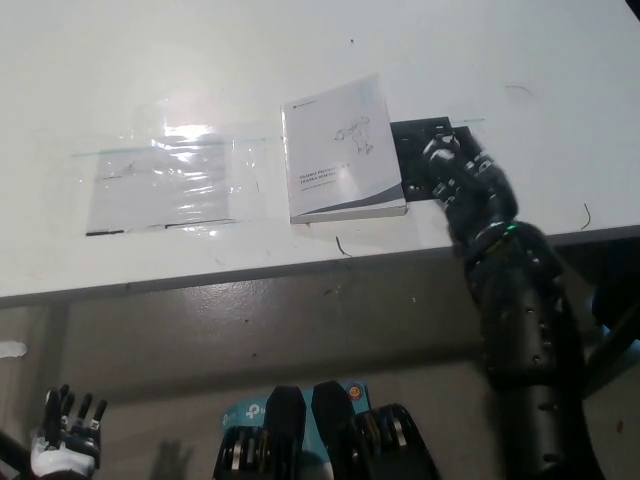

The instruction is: The robot uses its right hand to slide under the cover of the book kept in the middle of the desk and open it

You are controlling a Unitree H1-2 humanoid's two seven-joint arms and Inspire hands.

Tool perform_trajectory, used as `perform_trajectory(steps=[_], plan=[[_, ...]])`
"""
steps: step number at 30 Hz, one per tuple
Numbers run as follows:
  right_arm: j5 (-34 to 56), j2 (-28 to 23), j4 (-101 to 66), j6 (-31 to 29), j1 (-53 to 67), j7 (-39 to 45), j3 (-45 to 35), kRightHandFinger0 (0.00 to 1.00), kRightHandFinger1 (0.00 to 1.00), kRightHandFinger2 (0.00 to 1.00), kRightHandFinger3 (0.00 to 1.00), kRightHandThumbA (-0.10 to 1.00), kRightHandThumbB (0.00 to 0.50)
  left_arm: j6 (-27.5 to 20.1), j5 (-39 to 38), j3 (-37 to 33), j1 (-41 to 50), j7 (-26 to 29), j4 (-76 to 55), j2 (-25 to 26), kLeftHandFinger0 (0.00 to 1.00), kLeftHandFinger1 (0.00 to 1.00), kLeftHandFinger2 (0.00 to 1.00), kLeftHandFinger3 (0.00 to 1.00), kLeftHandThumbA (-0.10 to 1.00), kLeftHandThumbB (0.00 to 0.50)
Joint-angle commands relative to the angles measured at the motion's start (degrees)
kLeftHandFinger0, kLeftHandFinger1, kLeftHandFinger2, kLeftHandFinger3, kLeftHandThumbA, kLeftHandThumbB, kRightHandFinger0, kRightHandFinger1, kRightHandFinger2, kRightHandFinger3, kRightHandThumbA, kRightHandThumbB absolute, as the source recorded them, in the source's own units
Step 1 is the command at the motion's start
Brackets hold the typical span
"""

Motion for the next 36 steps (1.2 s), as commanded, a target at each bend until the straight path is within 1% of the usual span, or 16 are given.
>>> perform_trajectory(steps=[1, 2, 4, 5, 6, 7, 11, 13, 17, 18, 21, 27, 30, 31, 33, 36], plan=[[-2.7, 0.1, 3.0, -5.7, -3.4, 4.7, 1.3, 0.77, 0.99, 1.0, 1.0, 1.0, 0.074, -0.8, -0.1, -1.1, -1.0, 0.1, -0.5, 0.8, 0.69, 0.73, 0.81, 0.86, 0.9, 0.263], [-3.1, 0.3, 3.9, -6.0, -3.3, 4.7, 1.4, 0.74, 0.97, 1.0, 1.0, 1.0, 0.081, -0.8, -0.5, -1.1, -0.8, -0.4, -0.9, 0.7, 0.69, 0.75, 0.82, 0.87, 0.9, 0.266], [-3.3, 0.5, 4.7, -6.8, -3.3, 5.2, 1.3, 0.74, 0.97, 1.0, 1.0, 1.0, 0.075, -1.0, -0.5, -1.3, -0.8, -0.6, -0.5, 0.9, 0.69, 0.75, 0.82, 0.89, 0.91, 0.265], [-4.0, 0.8, 5.5, -7.1, -3.4, 5.0, 1.7, 0.71, 0.92, 1.0, 1.0, 1.0, 0.088, -0.9, -0.7, -1.4, -0.8, -0.9, -0.5, 0.9, 0.71, 0.78, 0.86, 0.93, 0.92, 0.246], [-4.1, 0.8, 5.6, -7.2, -3.5, 5.1, 1.6, 0.71, 0.92, 1.0, 1.0, 1.0, 0.088, -1.0, -0.8, -1.4, -0.7, -0.9, -0.5, 0.9, 0.71, 0.78, 0.86, 0.93, 0.92, 0.246], [-4.5, 0.9, 6.5, -7.9, -3.4, 5.8, 2.0, 0.68, 0.89, 1.0, 1.0, 1.0, 0.093, -0.8, -0.8, -1.2, -0.5, 0.1, -1.2, 0.5, 0.69, 0.77, 0.86, 0.93, 0.9, 0.219], [-5.3, 1.2, 6.1, -8.0, -3.2, 6.6, 2.7, 0.65, 0.88, 0.99, 1.0, 1.0, 0.091, -0.6, -0.9, -1.5, -0.2, 0.1, -1.6, 0.7, 0.71, 0.77, 0.86, 0.95, 0.93, 0.184], [-5.6, 1.3, 6.2, -8.2, -3.2, 6.4, 2.7, 0.64, 0.88, 0.99, 1.0, 1.0, 0.096, -0.8, -0.8, -1.7, -0.1, 0.0, -1.4, 0.8, 0.7, 0.76, 0.85, 0.95, 0.94, 0.175], [-6.7, 1.2, 6.0, -8.3, -3.3, 6.7, 3.4, 0.6, 0.83, 0.94, 1.0, 1.0, 0.109, -0.8, -0.8, -1.6, 0.0, 1.2, -1.5, 0.7, 0.68, 0.75, 0.82, 0.88, 0.9, 0.174], [-6.7, 1.4, 6.0, -8.2, -3.7, 6.5, 3.3, 0.58, 0.82, 0.93, 1.0, 1.0, 0.125, -1.0, -0.7, -1.6, 0.0, 1.3, -1.4, 0.7, 0.68, 0.74, 0.8, 0.87, 0.9, 0.167], [-8.0, 1.3, 6.2, -8.2, -4.6, 6.9, 4.4, 0.54, 0.75, 0.87, 1.0, 1.0, 0.133, -0.6, -1.0, -1.3, 0.2, 2.1, -1.5, 0.6, 0.67, 0.72, 0.78, 0.87, 0.9, 0.15], [-9.8, 0.4, 5.4, -7.5, -5.9, 8.0, 6.7, 0.55, 0.79, 0.88, 1.0, 1.0, 0.107, -0.5, -1.0, -1.6, 1.1, 2.3, -2.3, 0.5, 0.67, 0.75, 0.82, 0.88, 0.92, 0.136], [-11.0, -0.4, 5.6, -7.6, -6.8, 9.1, 7.8, 0.53, 0.79, 0.87, 1.0, 1.0, 0.117, -0.4, -1.8, -1.3, 1.0, 1.4, -1.6, 0.8, 0.68, 0.75, 0.81, 0.9, 0.94, 0.127], [-11.5, -0.8, 5.9, -7.7, -7.3, 9.4, 8.2, 0.53, 0.78, 0.86, 1.0, 1.0, 0.134, -0.5, -1.7, -1.3, 0.9, 1.7, -1.6, 0.7, 0.68, 0.74, 0.8, 0.89, 0.94, 0.125], [-11.9, -1.2, 5.8, -7.5, -7.6, 9.5, 8.5, 0.54, 0.78, 0.86, 1.0, 1.0, 0.135, -1.0, -1.6, -1.3, 0.8, 1.9, -1.1, 0.8, 0.68, 0.73, 0.79, 0.88, 0.93, 0.128], [-12.7, -1.5, 5.9, -7.6, -7.9, 9.8, 8.9, 0.54, 0.76, 0.84, 0.98, 1.0, 0.147, -0.9, -1.9, -1.2, 1.0, 1.5, -1.0, 0.8, 0.7, 0.75, 0.82, 0.88, 0.94, 0.124]])
